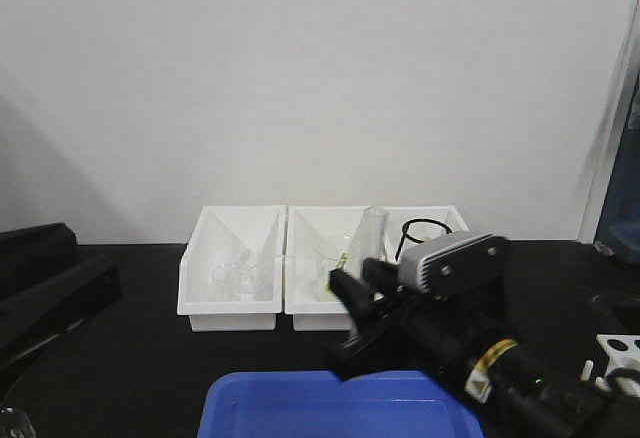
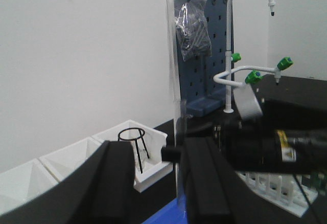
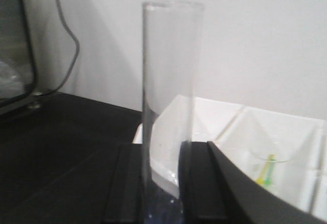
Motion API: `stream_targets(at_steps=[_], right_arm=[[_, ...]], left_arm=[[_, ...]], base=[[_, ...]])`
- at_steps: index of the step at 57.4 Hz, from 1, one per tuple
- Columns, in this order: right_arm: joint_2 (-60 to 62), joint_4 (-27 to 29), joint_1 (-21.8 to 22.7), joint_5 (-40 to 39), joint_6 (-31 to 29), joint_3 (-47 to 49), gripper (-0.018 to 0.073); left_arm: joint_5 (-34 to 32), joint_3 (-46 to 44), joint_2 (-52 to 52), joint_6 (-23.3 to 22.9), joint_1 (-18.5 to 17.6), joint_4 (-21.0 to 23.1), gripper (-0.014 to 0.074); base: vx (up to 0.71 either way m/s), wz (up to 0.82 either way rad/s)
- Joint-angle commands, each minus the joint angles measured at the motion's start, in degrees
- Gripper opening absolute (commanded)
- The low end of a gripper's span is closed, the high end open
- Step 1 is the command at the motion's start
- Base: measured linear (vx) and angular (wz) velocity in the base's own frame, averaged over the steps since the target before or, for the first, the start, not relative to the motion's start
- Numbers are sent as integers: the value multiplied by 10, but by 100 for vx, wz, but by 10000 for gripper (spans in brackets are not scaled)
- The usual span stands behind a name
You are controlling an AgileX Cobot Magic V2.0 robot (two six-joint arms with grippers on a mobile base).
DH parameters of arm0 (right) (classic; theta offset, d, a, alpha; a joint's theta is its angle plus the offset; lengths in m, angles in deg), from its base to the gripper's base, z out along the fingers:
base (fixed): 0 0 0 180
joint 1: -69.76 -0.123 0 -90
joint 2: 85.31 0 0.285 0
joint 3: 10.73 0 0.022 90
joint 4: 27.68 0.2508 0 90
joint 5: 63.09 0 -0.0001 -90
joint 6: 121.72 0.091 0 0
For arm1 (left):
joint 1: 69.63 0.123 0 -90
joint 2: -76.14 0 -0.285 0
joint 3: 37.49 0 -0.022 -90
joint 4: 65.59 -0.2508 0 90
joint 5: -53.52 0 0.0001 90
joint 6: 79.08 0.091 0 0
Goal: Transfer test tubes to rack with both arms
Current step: 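Carry the test tube with the right gripper over the white rack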
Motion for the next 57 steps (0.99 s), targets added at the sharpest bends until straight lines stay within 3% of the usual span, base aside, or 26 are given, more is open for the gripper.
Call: stream_targets(at_steps=[1, 16, 23, 39, 57], right_arm=[[48, 1, 57, -4, -7, 18, -7], [109, -10, 246, 92, -8, 18, -6], [122, -40, 312, 100, -7, 3, -6], [125, -46, 408, 11, -4, -88, -6], [106, -44, 474, -60, -3, -130, -6]], left_arm=[[-26, -20, -2, 0, -5, 0, 293], [10, -20, -2, 2, -5, -15, 214], [10, -20, -2, 2, -5, -15, 216], [22, -20, -2, 14, -5, -15, 216], [39, -20, -2, 15, -5, -29, 216]], base=[[0, 0], [0, 0], [0, 0], [0, 0], [0, 0]])
